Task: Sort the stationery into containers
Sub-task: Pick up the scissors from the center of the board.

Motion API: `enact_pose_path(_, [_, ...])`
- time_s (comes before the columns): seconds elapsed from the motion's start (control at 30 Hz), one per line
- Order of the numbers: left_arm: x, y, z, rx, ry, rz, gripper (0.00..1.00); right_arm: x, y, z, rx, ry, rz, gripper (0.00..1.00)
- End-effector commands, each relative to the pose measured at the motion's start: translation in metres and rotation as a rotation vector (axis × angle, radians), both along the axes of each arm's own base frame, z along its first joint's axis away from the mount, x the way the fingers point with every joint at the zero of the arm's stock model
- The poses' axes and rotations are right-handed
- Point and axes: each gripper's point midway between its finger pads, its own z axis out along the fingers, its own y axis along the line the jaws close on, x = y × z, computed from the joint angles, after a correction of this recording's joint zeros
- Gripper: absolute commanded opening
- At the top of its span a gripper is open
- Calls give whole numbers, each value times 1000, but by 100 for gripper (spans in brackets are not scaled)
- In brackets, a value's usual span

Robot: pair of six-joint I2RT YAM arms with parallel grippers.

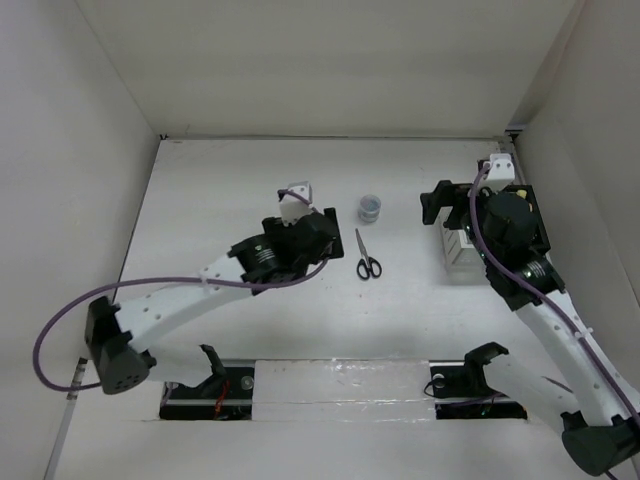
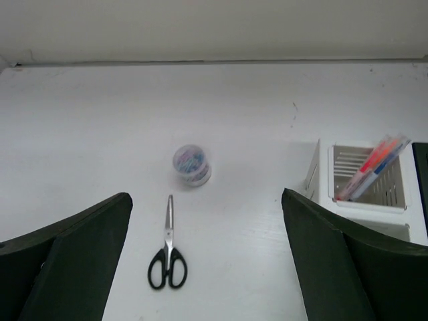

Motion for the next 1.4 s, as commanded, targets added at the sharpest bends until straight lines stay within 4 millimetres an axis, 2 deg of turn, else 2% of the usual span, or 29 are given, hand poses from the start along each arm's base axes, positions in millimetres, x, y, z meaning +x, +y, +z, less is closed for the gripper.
enact_pose_path(0.0, [15,-30,-15,-33,61,-2,100,-26,-12,25,42,-29,-79,100])
enact_pose_path(0.03, [15,-38,-26,-33,109,-25,100,-30,-10,22,36,-16,-66,100])
enact_pose_path(0.07, [19,-44,-36,-37,137,-32,100,-35,-6,29,54,-24,-53,100])
enact_pose_path(0.1, [33,-51,-54,-44,170,-23,100,-40,-5,36,62,-37,-41,100])
enact_pose_path(0.17, [34,-70,-71,-60,228,-117,96,-46,-2,40,62,-44,-33,100])
enact_pose_path(0.2, [36,-75,-92,-34,264,-120,96,-47,0,37,56,-33,-24,100])
enact_pose_path(0.23, [42,-84,-93,-32,261,-137,96,-49,-2,40,60,-42,-34,100])
enact_pose_path(0.37, [52,-106,-120,14,326,-156,94,-53,9,41,69,-52,15,100])
enact_pose_path(0.43, [52,-114,-135,37,346,-163,94,-52,14,35,69,-46,38,100])
enact_pose_path(0.47, [50,-123,-133,27,346,-182,94,-51,18,32,63,-35,48,100])
enact_pose_path(0.57, [50,-127,-148,71,380,-168,93,-47,23,19,42,3,57,100])
enact_pose_path(0.67, [45,-120,-162,126,414,-129,91,-48,25,14,36,12,66,100])
enact_pose_path(0.9, [42,-113,-164,123,418,-96,84,-50,21,18,38,-10,58,100])
enact_pose_path(0.93, [40,-106,-169,149,425,-85,82,-49,23,15,34,-3,58,100])
enact_pose_path(1.13, [39,-94,-181,195,435,-43,75,-49,27,20,55,-16,78,100])
enact_pose_path(1.23, [39,-91,-185,209,441,-27,75,-49,27,20,55,-16,78,100])
enact_pose_path(1.27, [36,-84,-191,230,447,-20,71,-49,27,20,55,-16,78,100])
enact_pose_path(1.37, [35,-83,-194,231,448,-20,71,-49,28,20,64,-14,77,100])
